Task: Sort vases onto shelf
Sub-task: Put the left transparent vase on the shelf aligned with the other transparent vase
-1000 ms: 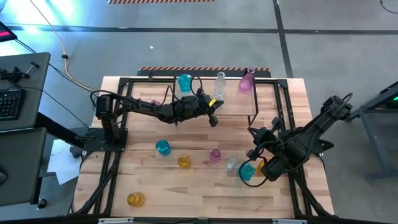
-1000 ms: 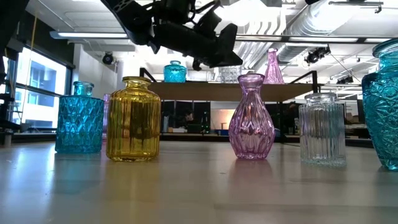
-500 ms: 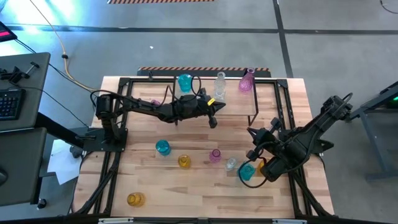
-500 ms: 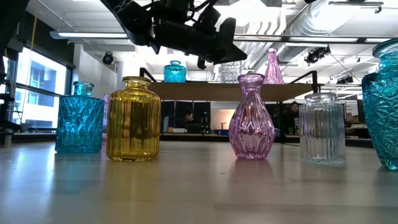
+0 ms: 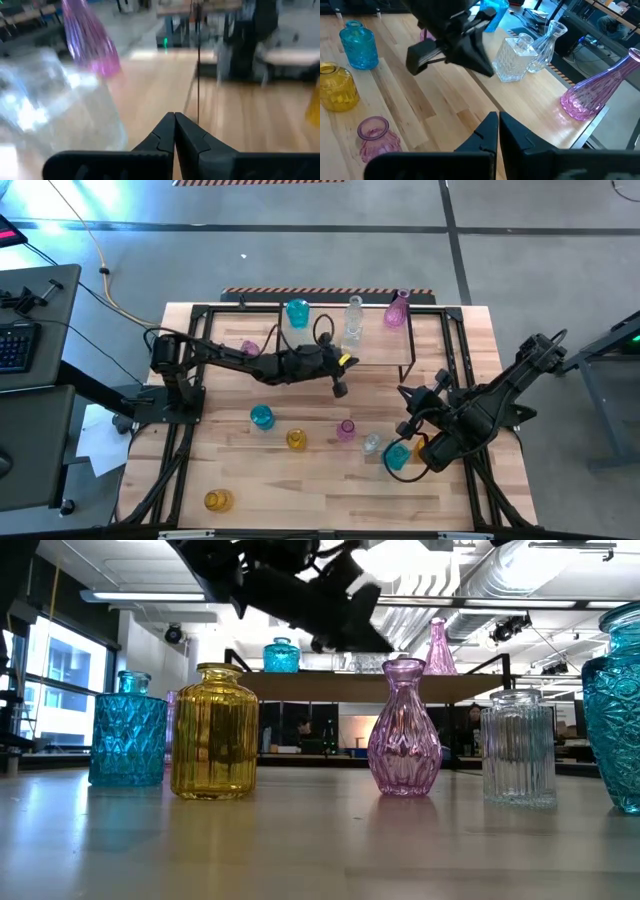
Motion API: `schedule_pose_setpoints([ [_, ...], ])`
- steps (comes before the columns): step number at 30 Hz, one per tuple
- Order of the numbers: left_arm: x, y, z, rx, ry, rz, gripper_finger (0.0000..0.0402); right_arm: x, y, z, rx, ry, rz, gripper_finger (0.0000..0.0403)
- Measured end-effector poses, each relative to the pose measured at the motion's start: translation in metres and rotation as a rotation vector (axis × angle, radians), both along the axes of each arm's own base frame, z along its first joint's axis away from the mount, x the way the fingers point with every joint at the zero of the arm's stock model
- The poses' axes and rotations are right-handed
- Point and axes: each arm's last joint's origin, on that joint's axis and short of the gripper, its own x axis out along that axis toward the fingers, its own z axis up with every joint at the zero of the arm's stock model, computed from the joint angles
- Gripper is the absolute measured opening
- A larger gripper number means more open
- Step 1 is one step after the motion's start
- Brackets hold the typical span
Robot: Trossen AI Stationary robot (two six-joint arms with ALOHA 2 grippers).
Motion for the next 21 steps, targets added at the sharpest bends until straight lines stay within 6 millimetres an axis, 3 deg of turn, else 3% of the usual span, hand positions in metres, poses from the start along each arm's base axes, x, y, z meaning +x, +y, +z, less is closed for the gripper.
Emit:
schedule_pose_setpoints([
  [6, -0.011, 0.004, -0.008, 0.06, 0.179, 0.174, 0.0, 0.0, 0.0, 0.0, 0.007, 0.011, 0.005, 0.0],
  [21, -0.021, 0.022, 0.011, 0.126, 0.162, 0.288, 0.0, 0.0, 0.001, 0.0, 0.01, 0.01, 0.005, 0.0],
])
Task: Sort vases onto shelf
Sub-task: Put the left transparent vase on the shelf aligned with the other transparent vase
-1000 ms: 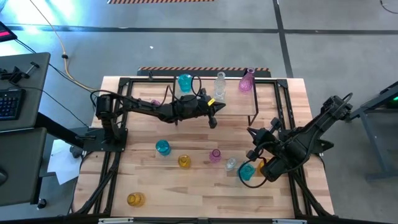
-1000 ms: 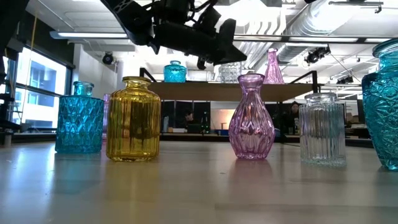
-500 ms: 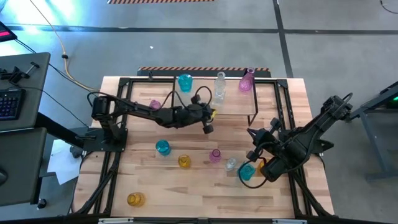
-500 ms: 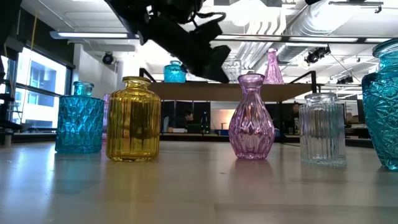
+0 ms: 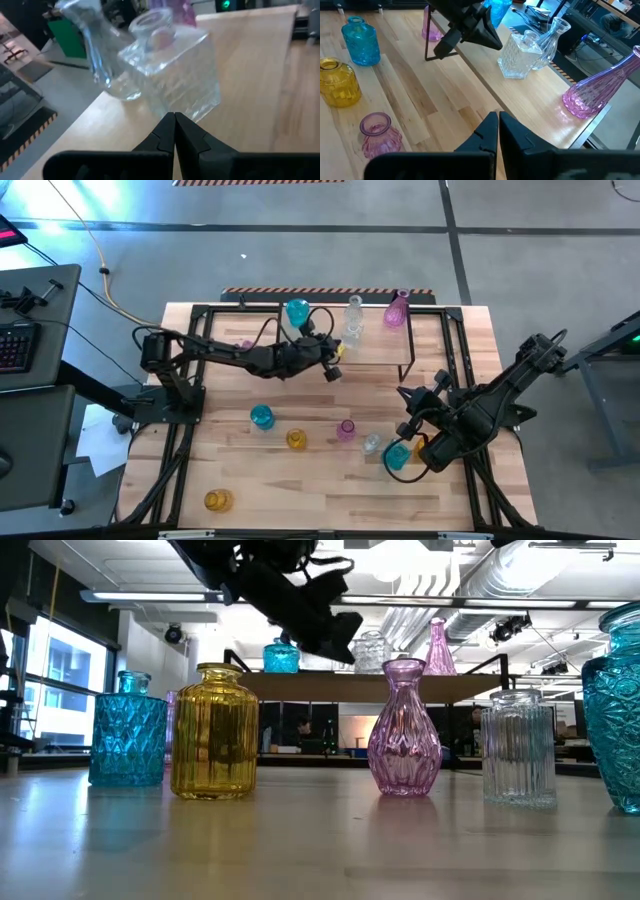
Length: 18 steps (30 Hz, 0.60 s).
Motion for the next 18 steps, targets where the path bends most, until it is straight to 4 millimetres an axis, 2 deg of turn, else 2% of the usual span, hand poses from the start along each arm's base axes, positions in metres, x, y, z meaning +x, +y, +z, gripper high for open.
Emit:
schedule_pose_setpoints([
  [7, -0.0007, 0.0089, -0.0038, -0.026, 0.002, 0.02, 0.0, 0.0, 0.0, 0.0, 0.0, 0.0, 0.0, 0.0],
  [13, 0.0017, 0.0048, -0.0033, -0.09, -0.033, -0.074, 0.0, 0.0, 0.0, 0.0001, -0.003, -0.002, 0.0, 0.0],
  [18, 0.0026, 0.0046, -0.0018, -0.108, -0.06, -0.086, 0.0, 0.0, 0.0, 0.0001, -0.003, -0.003, 0.0, 0.0],
])
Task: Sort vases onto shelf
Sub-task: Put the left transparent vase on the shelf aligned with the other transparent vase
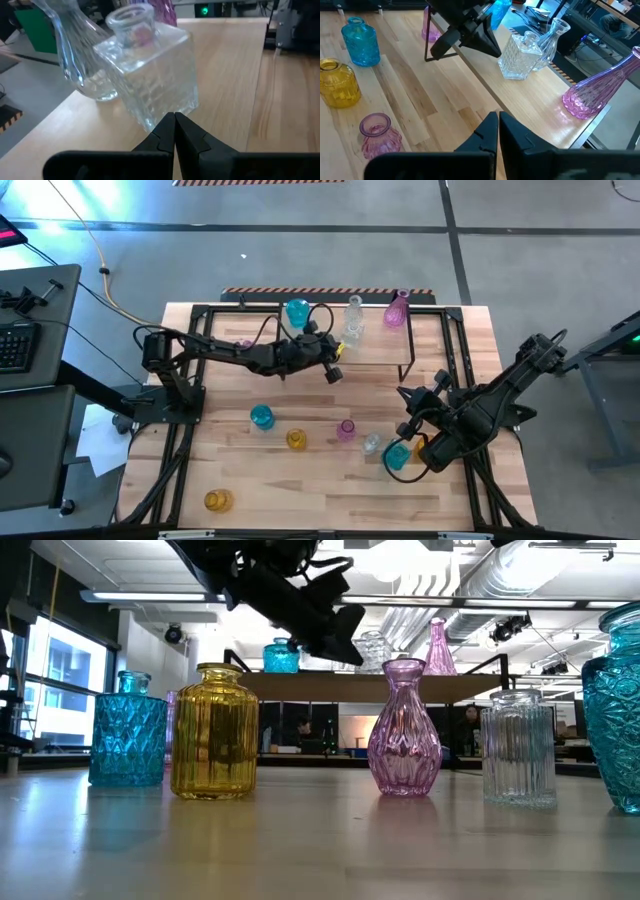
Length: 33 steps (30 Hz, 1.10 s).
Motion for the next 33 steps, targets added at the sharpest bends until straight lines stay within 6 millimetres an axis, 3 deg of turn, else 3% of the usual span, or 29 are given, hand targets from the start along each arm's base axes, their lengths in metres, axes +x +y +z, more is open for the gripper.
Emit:
schedule_pose_setpoints([
  [9, 0.007, -0.002, 0.003, -0.05, -0.112, -0.08, 0.0, 0.0, 0.0, 0.0, 0.0, -0.003, 0.0, 0.0],
  [20, 0.018, 0.001, -0.019, -0.075, -0.148, -0.069, 0.0, 0.0, 0.0, 0.001, -0.01, -0.015, -0.002, 0.0],
  [33, 0.02, 0.003, -0.008, -0.041, -0.25, -0.046, 0.0, 0.0, 0.0, 0.001, -0.015, -0.009, 0.002, 0.0],
])
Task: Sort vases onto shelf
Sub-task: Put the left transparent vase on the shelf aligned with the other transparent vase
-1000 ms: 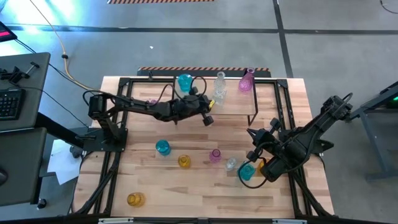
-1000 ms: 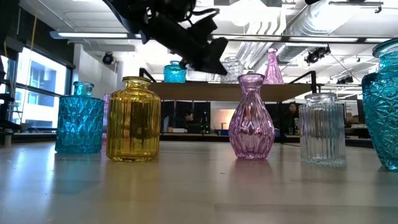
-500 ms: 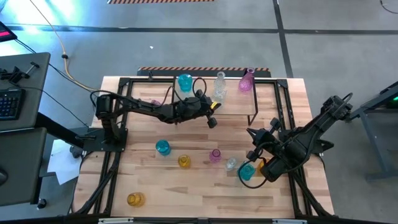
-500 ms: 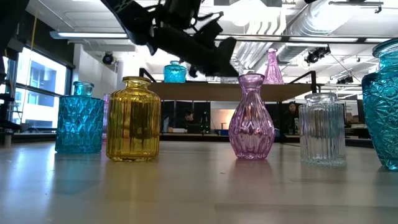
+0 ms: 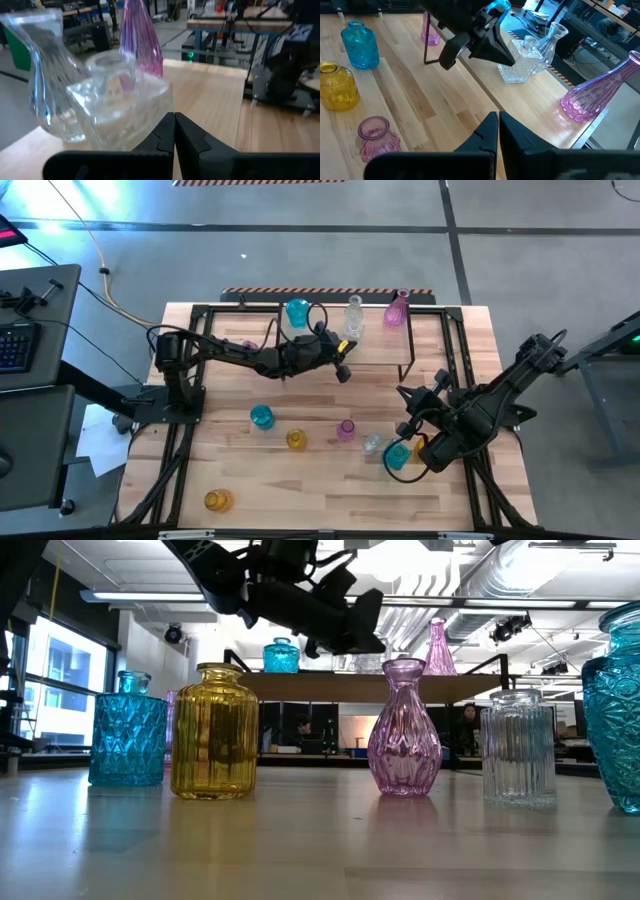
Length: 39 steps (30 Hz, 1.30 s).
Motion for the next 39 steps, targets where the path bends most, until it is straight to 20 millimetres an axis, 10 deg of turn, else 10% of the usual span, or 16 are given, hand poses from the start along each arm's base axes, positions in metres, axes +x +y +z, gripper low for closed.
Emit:
schedule_pose_setpoints([
  [39, 0.028, -0.027, -0.003, 0.023, -0.039, -0.022, 0.0, 0.001, 0.001, 0.0, -0.001, 0.013, 0.018, 0.0],
])
